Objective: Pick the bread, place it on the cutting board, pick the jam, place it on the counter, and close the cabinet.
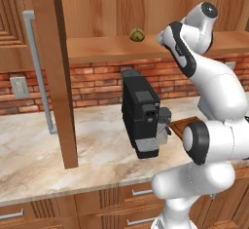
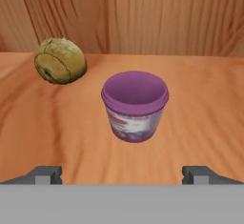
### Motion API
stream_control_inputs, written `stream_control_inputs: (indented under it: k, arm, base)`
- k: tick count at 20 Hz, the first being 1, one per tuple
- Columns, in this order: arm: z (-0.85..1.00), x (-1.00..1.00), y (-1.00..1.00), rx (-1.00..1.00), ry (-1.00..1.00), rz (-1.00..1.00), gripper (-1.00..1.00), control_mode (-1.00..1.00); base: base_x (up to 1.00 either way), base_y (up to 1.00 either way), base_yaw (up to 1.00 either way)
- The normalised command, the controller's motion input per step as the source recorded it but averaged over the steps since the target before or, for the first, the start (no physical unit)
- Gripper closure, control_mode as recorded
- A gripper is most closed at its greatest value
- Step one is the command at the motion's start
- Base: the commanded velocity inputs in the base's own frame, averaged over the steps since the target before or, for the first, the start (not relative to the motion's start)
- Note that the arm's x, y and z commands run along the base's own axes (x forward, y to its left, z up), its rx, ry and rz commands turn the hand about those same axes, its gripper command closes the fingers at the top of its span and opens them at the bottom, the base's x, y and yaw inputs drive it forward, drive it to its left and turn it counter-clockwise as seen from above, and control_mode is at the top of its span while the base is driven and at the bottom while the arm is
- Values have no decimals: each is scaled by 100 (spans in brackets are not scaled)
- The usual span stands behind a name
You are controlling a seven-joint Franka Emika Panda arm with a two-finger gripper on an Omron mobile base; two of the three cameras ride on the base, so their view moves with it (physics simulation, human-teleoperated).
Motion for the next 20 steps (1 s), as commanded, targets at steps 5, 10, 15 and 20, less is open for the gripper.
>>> stream_control_inputs:
  k: [5,10,15,20]
  arm:
    - [0,26,0,0,0,0,-100,-100]
    - [0,19,0,0,0,0,-100,-100]
    - [0,22,0,0,0,0,-100,-100]
    - [0,20,0,0,0,0,-100,-100]
  base:
    - [0,0,0]
    - [0,0,0]
    - [0,0,0]
    - [0,0,0]
